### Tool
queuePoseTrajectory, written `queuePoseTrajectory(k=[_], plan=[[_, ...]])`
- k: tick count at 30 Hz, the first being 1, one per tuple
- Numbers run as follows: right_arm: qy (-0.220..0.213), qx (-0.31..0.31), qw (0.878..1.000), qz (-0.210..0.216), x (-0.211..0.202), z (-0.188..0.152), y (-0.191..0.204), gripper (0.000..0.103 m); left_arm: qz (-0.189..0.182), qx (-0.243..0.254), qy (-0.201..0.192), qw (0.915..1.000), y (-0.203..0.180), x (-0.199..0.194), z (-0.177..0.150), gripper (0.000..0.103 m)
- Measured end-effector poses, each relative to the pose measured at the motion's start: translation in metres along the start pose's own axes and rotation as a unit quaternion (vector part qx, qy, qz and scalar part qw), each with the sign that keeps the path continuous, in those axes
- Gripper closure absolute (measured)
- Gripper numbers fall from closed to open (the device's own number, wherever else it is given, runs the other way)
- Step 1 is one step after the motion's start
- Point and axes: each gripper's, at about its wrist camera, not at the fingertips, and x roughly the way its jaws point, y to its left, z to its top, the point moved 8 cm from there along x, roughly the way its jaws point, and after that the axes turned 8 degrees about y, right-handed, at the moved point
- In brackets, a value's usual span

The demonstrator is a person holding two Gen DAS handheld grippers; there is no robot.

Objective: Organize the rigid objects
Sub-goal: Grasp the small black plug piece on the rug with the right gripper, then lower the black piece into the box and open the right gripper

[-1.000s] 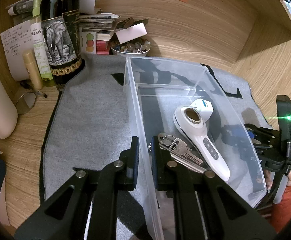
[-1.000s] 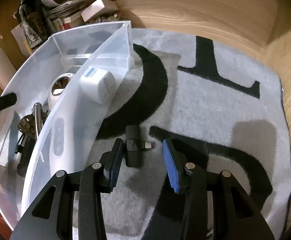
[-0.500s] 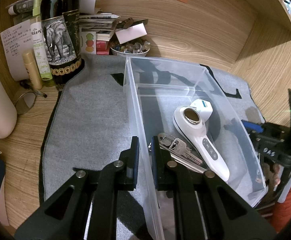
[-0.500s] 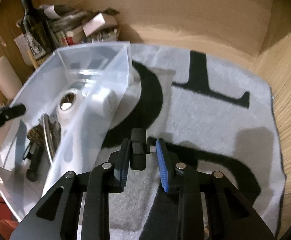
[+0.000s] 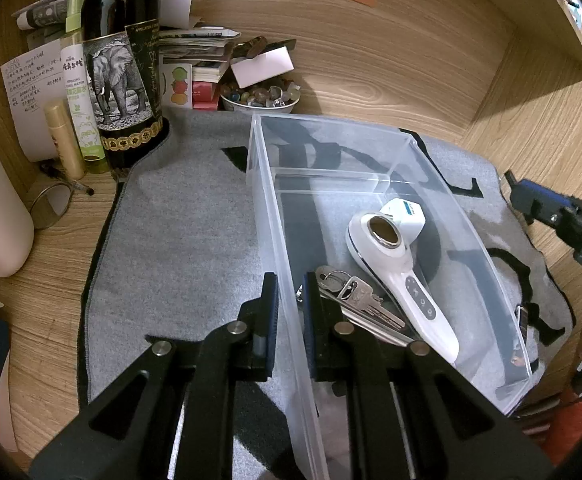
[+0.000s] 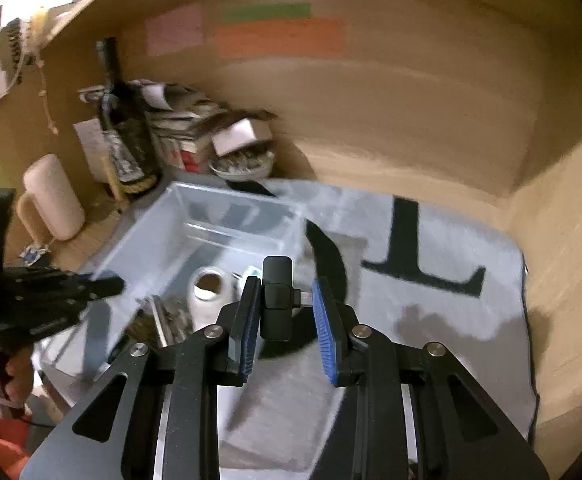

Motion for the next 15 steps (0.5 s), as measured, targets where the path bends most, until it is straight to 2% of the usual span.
queuePoseTrajectory(k=[7,15], plan=[[-0.001,-0.035,0.999,0.024,0.004,0.007,0.034,0.079,0.000,0.000,0.000,1.0000,0.000,0.000,0.000,0.092],[0.040,-0.075,0.995,0.053,0.030,-0.008,0.070,0.079,-0.002,-0.001,-0.001,1.0000,-0.001,0.000,0.001,0.092]])
